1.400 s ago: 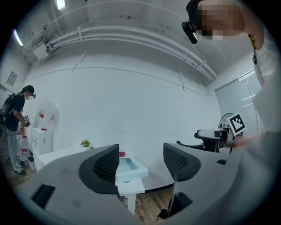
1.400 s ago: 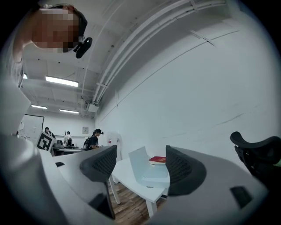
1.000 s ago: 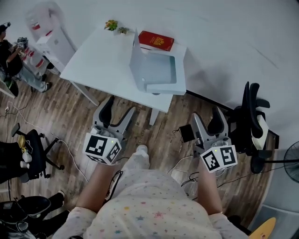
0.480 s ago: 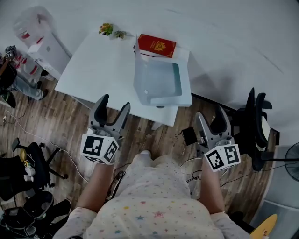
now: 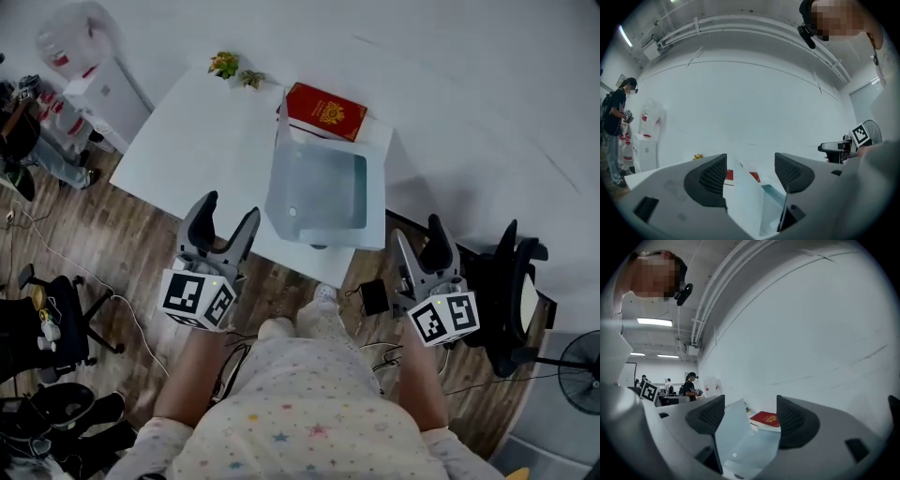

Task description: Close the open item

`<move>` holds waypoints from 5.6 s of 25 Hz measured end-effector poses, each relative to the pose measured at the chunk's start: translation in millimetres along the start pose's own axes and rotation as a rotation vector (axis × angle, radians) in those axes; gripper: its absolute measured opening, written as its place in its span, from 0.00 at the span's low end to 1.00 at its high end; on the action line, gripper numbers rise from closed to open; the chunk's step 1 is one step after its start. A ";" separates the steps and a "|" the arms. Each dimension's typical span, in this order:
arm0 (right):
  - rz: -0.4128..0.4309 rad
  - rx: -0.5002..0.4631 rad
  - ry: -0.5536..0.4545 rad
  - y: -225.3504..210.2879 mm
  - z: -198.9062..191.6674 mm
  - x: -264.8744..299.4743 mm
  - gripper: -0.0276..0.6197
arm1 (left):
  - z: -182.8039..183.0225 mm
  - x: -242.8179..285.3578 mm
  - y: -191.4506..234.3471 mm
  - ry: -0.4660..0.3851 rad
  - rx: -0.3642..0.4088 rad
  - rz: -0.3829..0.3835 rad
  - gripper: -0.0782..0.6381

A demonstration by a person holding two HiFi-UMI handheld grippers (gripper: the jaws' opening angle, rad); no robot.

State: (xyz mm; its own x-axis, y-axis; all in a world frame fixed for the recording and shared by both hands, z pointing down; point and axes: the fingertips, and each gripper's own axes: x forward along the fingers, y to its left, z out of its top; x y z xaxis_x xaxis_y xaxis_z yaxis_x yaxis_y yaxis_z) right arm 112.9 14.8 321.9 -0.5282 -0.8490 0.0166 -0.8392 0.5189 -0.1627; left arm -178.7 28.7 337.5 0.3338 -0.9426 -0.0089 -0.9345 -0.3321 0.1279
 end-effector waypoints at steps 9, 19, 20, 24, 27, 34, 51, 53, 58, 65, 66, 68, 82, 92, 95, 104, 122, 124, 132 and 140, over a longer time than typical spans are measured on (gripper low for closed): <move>0.127 -0.016 -0.007 -61.2 25.3 66.2 0.55 | 35.9 47.8 26.1 -0.086 0.006 0.188 0.52; 0.182 0.024 0.012 -110.8 19.4 93.7 0.55 | 26.6 79.3 14.5 -0.039 0.025 0.253 0.52; 0.184 0.030 0.014 -112.3 18.2 95.1 0.55 | 26.9 81.3 14.1 -0.038 0.025 0.254 0.52; 0.191 0.039 0.021 -111.0 15.3 100.9 0.55 | 29.9 86.0 18.0 -0.041 0.025 0.255 0.52; 0.188 0.036 0.024 -108.7 15.5 104.8 0.55 | 28.3 89.7 25.8 -0.039 0.012 0.253 0.52; 0.159 0.031 0.023 -100.6 20.6 117.0 0.54 | 31.9 108.3 41.7 -0.036 0.012 0.202 0.52; 0.182 0.021 0.046 -69.9 13.7 163.5 0.53 | 22.6 120.3 67.3 -0.006 0.010 0.166 0.52; 0.189 0.022 0.050 -68.4 12.7 166.2 0.53 | 21.2 123.1 58.8 0.001 0.007 0.137 0.52; 0.208 0.022 0.052 -63.1 13.3 169.0 0.53 | 9.4 127.0 45.3 0.036 -0.010 0.102 0.52; 0.215 0.020 0.062 -65.5 10.0 163.0 0.52 | -12.8 127.9 38.1 0.079 -0.053 0.092 0.52; 0.216 0.020 0.064 -65.6 9.3 162.6 0.52 | -14.7 126.4 40.0 0.081 -0.056 0.101 0.52; 0.223 0.021 0.069 -65.2 7.9 162.5 0.52 | -15.6 122.7 43.8 0.082 -0.054 0.123 0.52; 0.390 0.015 0.103 2.1 -5.5 213.1 0.51 | 1.6 55.9 96.4 0.024 -0.023 0.363 0.52; 0.486 0.025 0.158 55.7 -22.3 248.1 0.49 | -2.9 17.3 111.9 0.023 -0.029 0.461 0.52; 0.513 0.020 0.177 68.3 -29.6 256.3 0.48 | -3.7 12.9 113.4 0.018 -0.036 0.473 0.52; 0.515 0.035 0.259 71.2 -58.2 301.1 0.41 | -10.0 11.9 110.0 0.028 -0.042 0.485 0.52; 0.458 -0.020 0.343 66.3 -81.0 316.0 0.35 | -15.8 24.5 111.5 0.054 -0.050 0.444 0.52; 0.453 -0.017 0.345 62.3 -80.5 314.3 0.34 | -16.3 30.1 110.0 0.056 -0.050 0.427 0.52; 0.433 0.011 0.374 44.8 -83.0 310.7 0.33 | -20.5 54.0 103.8 0.067 -0.053 0.353 0.52; 0.427 0.058 0.374 29.4 -80.7 298.0 0.27 | -22.7 79.2 97.2 0.079 -0.055 0.268 0.52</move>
State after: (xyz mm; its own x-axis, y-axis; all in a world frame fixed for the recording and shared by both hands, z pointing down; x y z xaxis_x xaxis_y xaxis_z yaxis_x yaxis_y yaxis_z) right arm -79.7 -214.8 401.7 -0.8379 -0.4661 0.2842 -0.5380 0.7931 -0.2854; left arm -240.3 -77.4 371.7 0.0860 -0.9903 0.1095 -0.9834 -0.0667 0.1690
